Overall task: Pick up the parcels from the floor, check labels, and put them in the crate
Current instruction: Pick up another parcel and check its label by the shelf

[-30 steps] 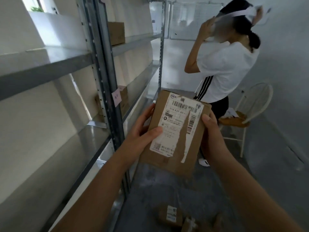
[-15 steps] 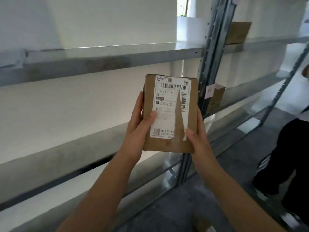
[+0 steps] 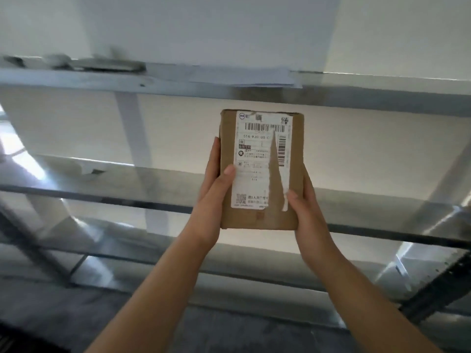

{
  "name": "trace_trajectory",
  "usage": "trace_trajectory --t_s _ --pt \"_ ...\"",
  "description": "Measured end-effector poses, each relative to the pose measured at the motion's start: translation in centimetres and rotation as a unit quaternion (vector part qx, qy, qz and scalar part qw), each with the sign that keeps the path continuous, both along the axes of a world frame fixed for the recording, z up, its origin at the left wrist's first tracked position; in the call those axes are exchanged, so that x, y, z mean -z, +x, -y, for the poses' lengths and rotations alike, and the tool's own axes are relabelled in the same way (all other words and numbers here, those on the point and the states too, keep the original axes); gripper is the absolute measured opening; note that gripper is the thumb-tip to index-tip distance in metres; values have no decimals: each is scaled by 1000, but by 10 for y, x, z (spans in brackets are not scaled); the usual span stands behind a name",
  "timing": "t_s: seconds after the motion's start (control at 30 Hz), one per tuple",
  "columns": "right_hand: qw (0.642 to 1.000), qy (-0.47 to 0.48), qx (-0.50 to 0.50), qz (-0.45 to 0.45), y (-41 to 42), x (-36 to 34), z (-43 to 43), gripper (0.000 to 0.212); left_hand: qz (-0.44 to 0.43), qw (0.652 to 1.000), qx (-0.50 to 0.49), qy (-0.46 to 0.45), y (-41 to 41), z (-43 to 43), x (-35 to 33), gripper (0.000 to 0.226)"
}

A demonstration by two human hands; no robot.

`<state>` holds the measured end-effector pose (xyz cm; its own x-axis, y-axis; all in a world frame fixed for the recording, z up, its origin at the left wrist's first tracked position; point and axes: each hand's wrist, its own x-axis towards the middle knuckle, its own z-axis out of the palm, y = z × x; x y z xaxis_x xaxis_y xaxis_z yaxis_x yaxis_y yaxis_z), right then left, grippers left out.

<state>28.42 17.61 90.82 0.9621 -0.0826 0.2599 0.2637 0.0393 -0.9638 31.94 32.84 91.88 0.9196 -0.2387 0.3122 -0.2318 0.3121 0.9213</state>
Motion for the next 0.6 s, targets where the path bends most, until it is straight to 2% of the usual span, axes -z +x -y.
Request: trace_trajectory --t_s 0.37,0.5,0.6 --pt "983 -5 -184 6 59 3 -267 71 10 981 -190 31 3 -272 3 60" --pt "969 9 -245 7 72 8 -356 56 2 967 -254 26 -5 -359 11 59" --pt "958 -1 -287 4 76 16 -415 60 -6 950 -310 27 -15 -412 16 59"
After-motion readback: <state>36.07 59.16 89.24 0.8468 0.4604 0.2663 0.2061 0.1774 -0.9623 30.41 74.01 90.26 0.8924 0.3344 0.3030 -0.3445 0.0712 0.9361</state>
